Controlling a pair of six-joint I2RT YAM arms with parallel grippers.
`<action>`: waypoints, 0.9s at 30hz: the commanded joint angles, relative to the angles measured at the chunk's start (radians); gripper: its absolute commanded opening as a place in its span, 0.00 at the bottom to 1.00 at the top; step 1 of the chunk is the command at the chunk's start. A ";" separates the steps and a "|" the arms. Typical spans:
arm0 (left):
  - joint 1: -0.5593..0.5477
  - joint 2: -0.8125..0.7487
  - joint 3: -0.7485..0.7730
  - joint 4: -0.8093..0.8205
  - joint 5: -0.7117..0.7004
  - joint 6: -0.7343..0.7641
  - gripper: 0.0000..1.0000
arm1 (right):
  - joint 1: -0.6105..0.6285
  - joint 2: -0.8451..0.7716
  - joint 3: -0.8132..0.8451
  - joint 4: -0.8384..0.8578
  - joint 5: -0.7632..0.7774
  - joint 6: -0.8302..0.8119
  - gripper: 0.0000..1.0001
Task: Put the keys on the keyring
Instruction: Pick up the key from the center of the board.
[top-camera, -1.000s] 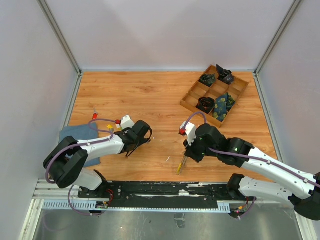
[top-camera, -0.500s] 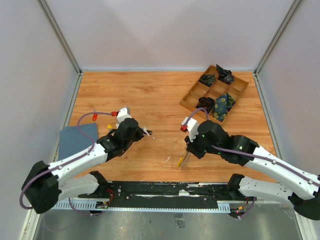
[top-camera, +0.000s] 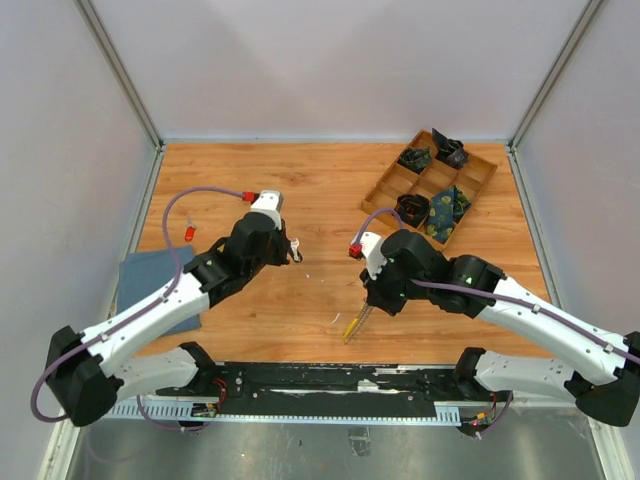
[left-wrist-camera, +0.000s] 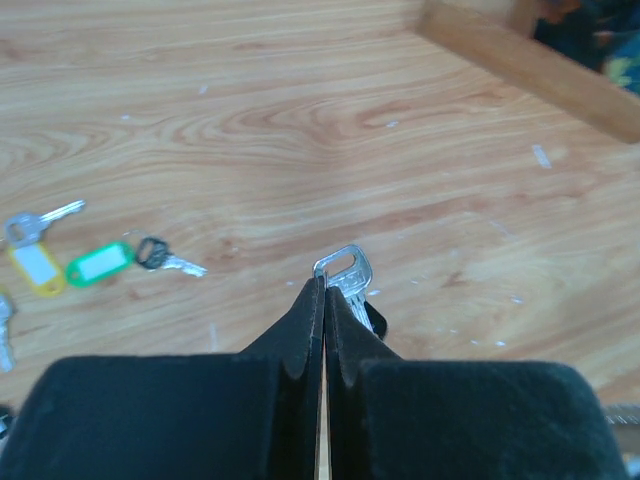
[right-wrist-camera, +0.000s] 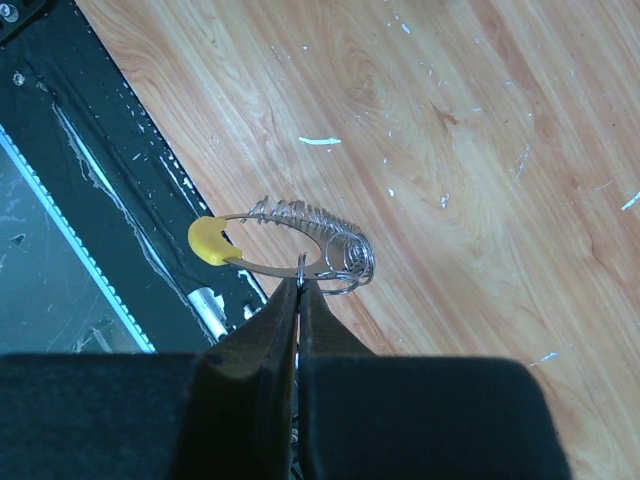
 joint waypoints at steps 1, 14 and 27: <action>0.016 0.155 0.109 -0.213 -0.053 0.012 0.00 | 0.008 -0.025 0.024 -0.017 0.002 0.048 0.01; 0.030 0.255 0.177 -0.360 -0.073 -0.016 0.01 | 0.011 -0.067 -0.012 -0.013 -0.003 0.077 0.01; -0.117 0.080 0.095 -0.092 0.150 0.090 0.00 | 0.011 -0.089 -0.045 0.023 -0.017 0.071 0.01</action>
